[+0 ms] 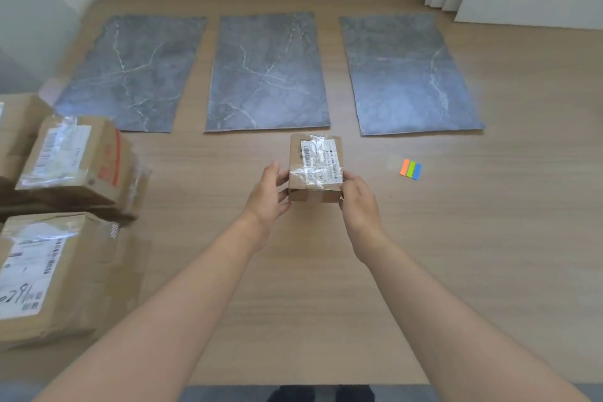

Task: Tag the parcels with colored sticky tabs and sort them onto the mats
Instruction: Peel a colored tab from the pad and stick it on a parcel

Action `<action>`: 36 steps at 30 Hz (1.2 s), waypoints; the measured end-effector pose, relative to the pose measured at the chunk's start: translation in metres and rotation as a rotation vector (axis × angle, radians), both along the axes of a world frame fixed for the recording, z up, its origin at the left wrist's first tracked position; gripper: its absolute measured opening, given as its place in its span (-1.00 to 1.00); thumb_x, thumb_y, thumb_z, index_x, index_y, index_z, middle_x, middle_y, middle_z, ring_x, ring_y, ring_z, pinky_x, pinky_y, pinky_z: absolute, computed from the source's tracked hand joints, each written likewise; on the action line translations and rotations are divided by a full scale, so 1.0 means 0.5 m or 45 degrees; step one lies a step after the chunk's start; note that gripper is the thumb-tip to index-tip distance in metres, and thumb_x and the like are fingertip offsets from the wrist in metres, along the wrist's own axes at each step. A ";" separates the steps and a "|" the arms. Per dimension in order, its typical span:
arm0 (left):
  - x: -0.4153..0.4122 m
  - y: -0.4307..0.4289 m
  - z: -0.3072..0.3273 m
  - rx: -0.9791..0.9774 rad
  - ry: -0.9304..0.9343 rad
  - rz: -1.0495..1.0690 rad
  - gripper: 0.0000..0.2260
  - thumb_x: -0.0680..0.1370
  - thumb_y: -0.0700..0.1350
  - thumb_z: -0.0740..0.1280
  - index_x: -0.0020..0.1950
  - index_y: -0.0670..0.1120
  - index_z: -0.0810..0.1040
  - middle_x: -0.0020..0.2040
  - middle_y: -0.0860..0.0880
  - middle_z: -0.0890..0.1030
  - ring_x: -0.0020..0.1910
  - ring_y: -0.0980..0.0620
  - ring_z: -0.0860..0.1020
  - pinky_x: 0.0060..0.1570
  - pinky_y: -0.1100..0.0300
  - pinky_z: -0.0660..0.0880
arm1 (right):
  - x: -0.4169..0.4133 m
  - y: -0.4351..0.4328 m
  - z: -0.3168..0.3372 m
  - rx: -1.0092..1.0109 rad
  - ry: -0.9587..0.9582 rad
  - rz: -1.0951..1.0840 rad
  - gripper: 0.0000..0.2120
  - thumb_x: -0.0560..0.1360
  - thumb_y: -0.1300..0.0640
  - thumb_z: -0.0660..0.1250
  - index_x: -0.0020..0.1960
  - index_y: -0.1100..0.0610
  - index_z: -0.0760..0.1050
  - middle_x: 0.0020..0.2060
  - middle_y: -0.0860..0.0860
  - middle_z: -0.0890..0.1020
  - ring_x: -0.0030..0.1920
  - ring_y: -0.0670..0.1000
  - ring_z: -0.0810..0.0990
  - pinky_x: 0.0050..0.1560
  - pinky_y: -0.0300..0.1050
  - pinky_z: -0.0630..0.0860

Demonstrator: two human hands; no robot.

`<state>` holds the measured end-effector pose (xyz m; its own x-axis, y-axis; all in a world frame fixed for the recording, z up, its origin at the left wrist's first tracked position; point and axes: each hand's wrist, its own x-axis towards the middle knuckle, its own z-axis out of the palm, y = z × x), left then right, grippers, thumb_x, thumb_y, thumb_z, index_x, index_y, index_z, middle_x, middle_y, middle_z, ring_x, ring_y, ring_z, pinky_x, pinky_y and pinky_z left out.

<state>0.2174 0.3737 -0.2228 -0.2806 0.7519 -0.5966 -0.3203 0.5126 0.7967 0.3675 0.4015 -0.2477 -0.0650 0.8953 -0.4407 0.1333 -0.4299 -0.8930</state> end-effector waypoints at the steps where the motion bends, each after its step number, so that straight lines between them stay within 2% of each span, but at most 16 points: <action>1: -0.001 0.002 -0.016 -0.012 -0.011 0.011 -0.61 0.69 0.15 0.05 0.22 -0.03 0.56 0.04 0.15 0.62 0.13 0.09 0.58 0.31 0.07 0.44 | -0.002 0.002 -0.017 -0.008 0.009 0.002 -0.58 0.50 0.03 0.10 0.26 -0.09 0.59 0.12 -0.20 0.69 0.20 -0.14 0.60 0.34 0.00 0.50; 6: -0.005 0.009 -0.077 -0.074 -0.067 0.043 -0.59 0.69 0.19 -0.01 0.13 0.02 0.55 0.04 0.15 0.61 0.16 0.07 0.58 0.29 0.05 0.45 | -0.004 0.011 -0.064 -0.057 0.005 0.007 -0.60 0.51 0.07 0.11 0.24 -0.09 0.58 0.15 -0.15 0.69 0.22 -0.10 0.60 0.34 0.05 0.50; 9: -0.003 0.011 -0.096 -0.100 -0.070 0.040 -0.58 0.68 0.21 -0.02 0.17 0.01 0.54 0.12 0.14 0.60 0.25 0.05 0.55 0.31 0.00 0.44 | -0.004 0.015 -0.085 -0.088 -0.014 0.009 -0.57 0.48 0.02 0.13 0.29 -0.10 0.55 0.15 -0.18 0.68 0.21 -0.12 0.60 0.33 0.03 0.51; 13: -0.003 0.016 -0.111 -0.125 -0.060 0.065 -0.59 0.68 0.21 -0.01 0.17 0.01 0.53 0.12 0.13 0.60 0.25 0.05 0.55 0.26 0.01 0.45 | -0.002 0.020 -0.102 -0.090 -0.013 -0.021 -0.65 0.59 0.11 0.15 0.32 -0.03 0.53 0.14 -0.19 0.66 0.17 -0.17 0.58 0.28 -0.06 0.51; 17: -0.007 0.023 -0.112 -0.145 -0.049 0.080 -0.53 0.69 0.21 -0.03 0.26 -0.06 0.52 0.13 0.08 0.61 0.23 0.03 0.55 0.25 0.00 0.44 | 0.007 0.032 -0.115 -0.144 -0.004 -0.049 -0.68 0.53 0.01 0.19 0.24 -0.06 0.55 0.10 -0.16 0.67 0.17 -0.13 0.60 0.28 -0.04 0.52; 19: -0.010 0.029 -0.108 -0.173 0.016 0.117 -0.49 0.69 0.21 -0.03 0.29 -0.09 0.52 0.17 0.02 0.60 0.24 -0.02 0.52 0.32 -0.04 0.42 | 0.017 0.043 -0.112 -0.172 -0.006 -0.049 -0.71 0.55 0.00 0.22 0.23 -0.05 0.55 0.10 -0.13 0.66 0.16 -0.08 0.61 0.27 -0.05 0.53; 21: -0.010 0.042 -0.102 -0.183 0.185 0.187 -0.49 0.68 0.22 0.00 0.33 -0.09 0.51 0.28 0.01 0.56 0.27 -0.05 0.48 0.40 -0.07 0.37 | 0.037 0.058 -0.105 -0.134 -0.049 -0.048 -0.73 0.60 0.05 0.25 0.28 0.00 0.53 0.13 -0.12 0.63 0.16 -0.06 0.60 0.26 -0.07 0.53; 24: 0.008 0.074 -0.071 -0.024 0.354 0.249 -0.58 0.68 0.17 0.04 0.25 -0.05 0.54 0.25 0.04 0.57 0.22 0.01 0.52 0.31 0.02 0.45 | 0.091 0.091 -0.092 0.014 -0.127 -0.067 -0.76 0.61 0.11 0.32 0.27 0.05 0.55 0.12 -0.10 0.63 0.07 -0.13 0.61 0.17 -0.13 0.55; 26: 0.034 0.107 -0.041 0.077 0.325 0.275 -0.61 0.71 0.10 0.03 0.23 -0.08 0.55 0.23 0.01 0.59 0.21 0.01 0.55 0.21 0.11 0.49 | 0.141 0.120 -0.086 0.071 -0.188 -0.079 -0.78 0.59 0.12 0.37 0.22 0.04 0.59 0.05 -0.13 0.65 0.02 -0.18 0.63 0.11 -0.13 0.57; 29: 0.084 0.159 -0.016 0.167 0.223 0.237 -0.62 0.71 0.07 0.03 0.18 -0.09 0.57 0.24 -0.05 0.62 0.26 -0.05 0.55 0.29 0.01 0.49 | 0.211 0.163 -0.086 0.113 -0.275 -0.110 -0.82 0.56 0.13 0.41 0.16 0.01 0.64 -0.01 -0.16 0.68 -0.02 -0.16 0.67 0.08 -0.08 0.60; 30: 0.104 0.176 -0.015 0.163 0.196 0.204 -0.60 0.71 0.08 0.02 0.18 -0.09 0.58 0.24 -0.04 0.62 0.26 -0.06 0.55 0.29 0.00 0.50 | 0.232 0.178 -0.090 0.131 -0.310 -0.111 -0.82 0.55 0.14 0.41 0.14 0.01 0.65 -0.03 -0.17 0.69 -0.03 -0.16 0.67 0.07 -0.10 0.60; 32: 0.148 0.208 -0.022 0.136 0.141 0.135 -0.56 0.71 0.11 0.01 0.25 -0.10 0.57 0.25 -0.04 0.62 0.27 -0.06 0.56 0.28 -0.01 0.50 | 0.267 0.205 -0.103 0.181 -0.396 -0.075 -0.83 0.55 0.17 0.41 0.12 0.02 0.67 -0.05 -0.17 0.69 -0.08 -0.20 0.66 0.02 -0.27 0.57; 36: 0.238 0.273 -0.058 0.042 -0.006 0.013 -0.50 0.69 0.18 0.01 0.34 -0.10 0.53 0.28 -0.04 0.60 0.30 -0.08 0.53 0.28 -0.07 0.50 | 0.318 0.267 -0.145 0.368 -0.596 0.083 -0.81 0.54 0.27 0.43 0.11 0.11 0.69 0.01 -0.07 0.64 -0.19 -0.24 0.59 -0.08 -0.50 0.44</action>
<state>0.3366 0.5102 -0.2521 -0.2855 0.7684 -0.5727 -0.3291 0.4827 0.8116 0.5266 0.5352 -0.3202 0.0196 0.9848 -0.1728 0.5625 -0.1538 -0.8124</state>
